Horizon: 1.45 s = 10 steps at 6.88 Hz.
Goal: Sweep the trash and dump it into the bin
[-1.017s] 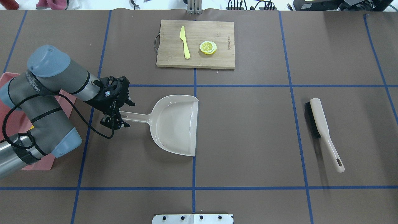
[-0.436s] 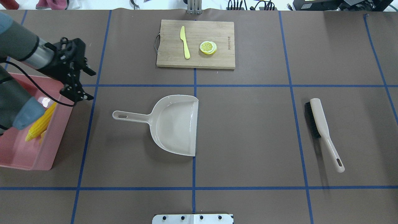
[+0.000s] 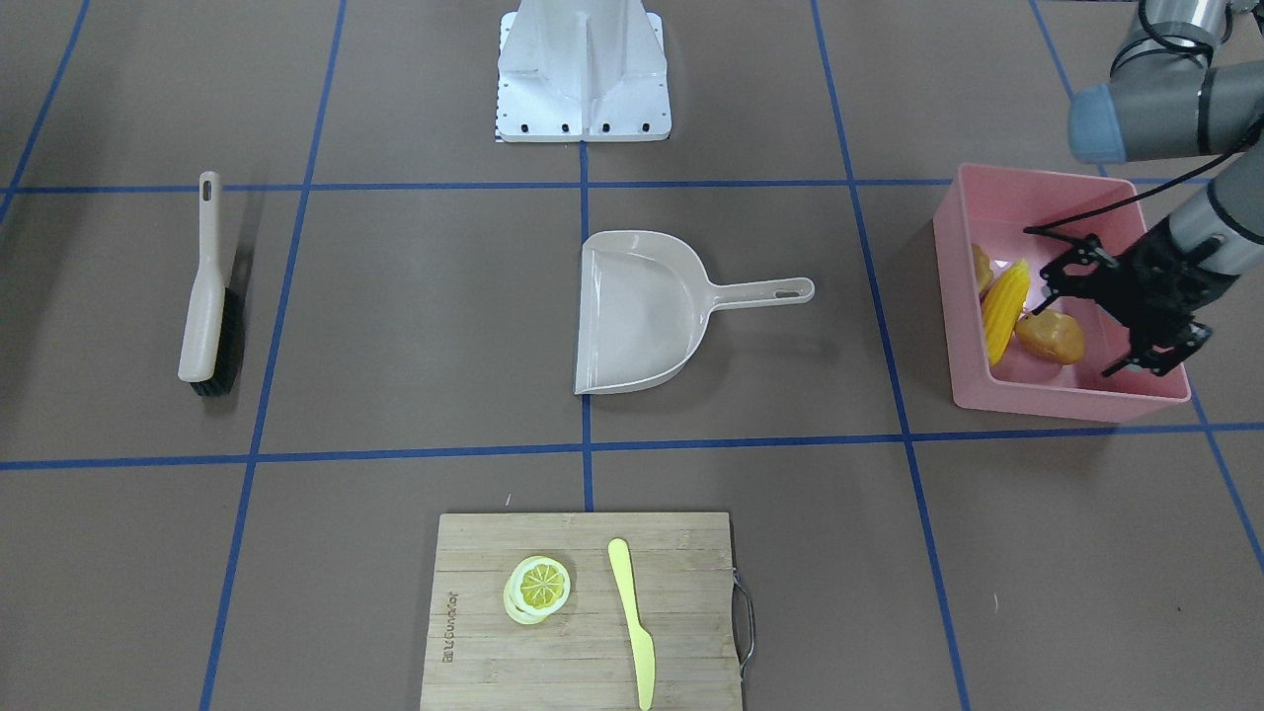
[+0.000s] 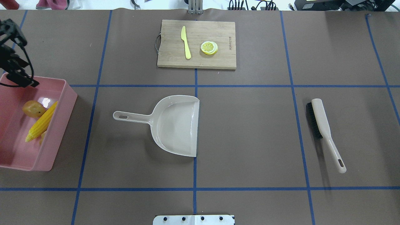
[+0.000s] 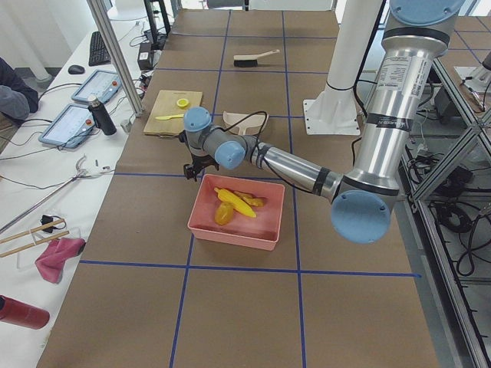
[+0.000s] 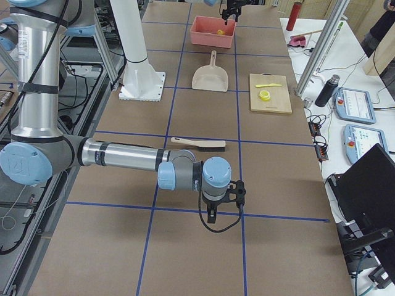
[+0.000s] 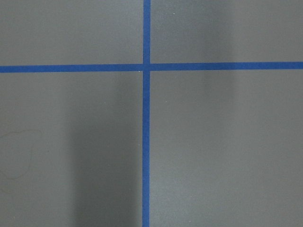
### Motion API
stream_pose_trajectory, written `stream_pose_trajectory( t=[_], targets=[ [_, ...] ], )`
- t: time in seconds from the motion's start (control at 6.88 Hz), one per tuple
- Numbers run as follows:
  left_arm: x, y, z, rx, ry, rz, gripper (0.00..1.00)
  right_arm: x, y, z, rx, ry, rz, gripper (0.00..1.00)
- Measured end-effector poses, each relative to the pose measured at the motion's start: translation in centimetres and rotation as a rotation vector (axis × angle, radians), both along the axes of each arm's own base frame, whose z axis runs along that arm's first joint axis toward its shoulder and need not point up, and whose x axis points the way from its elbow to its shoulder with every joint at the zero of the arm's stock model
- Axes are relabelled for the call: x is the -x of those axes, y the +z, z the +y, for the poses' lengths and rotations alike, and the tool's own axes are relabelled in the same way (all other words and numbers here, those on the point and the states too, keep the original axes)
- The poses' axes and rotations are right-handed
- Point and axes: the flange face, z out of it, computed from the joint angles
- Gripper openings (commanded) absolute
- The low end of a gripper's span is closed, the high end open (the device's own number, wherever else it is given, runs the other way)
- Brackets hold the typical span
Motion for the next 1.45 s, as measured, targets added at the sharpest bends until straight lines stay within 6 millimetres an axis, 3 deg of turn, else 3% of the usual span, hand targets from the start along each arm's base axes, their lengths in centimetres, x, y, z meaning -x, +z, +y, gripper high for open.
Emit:
stream_pose_trajectory(
  t=[0.44,0.58,0.87,1.45],
  targets=[
    [15.9,6.7,1.4,0.397,-0.291,-0.053,0.99,-0.3,0.2,-0.2,0.011,0.009,0.032,1.00],
    [19.4,8.0,2.4,0.528,-0.375,-0.054,0.99,-0.4,0.3,-0.2,0.023,0.022,0.055,1.00],
    [21.7,9.9,3.3,0.705,-0.495,-0.051,0.99,-0.5,0.3,-0.2,0.026,0.033,0.067,1.00],
    [24.5,14.5,4.1,0.826,-0.564,-0.047,0.99,-0.4,0.0,-0.4,0.014,0.028,0.063,1.00]
  ],
)
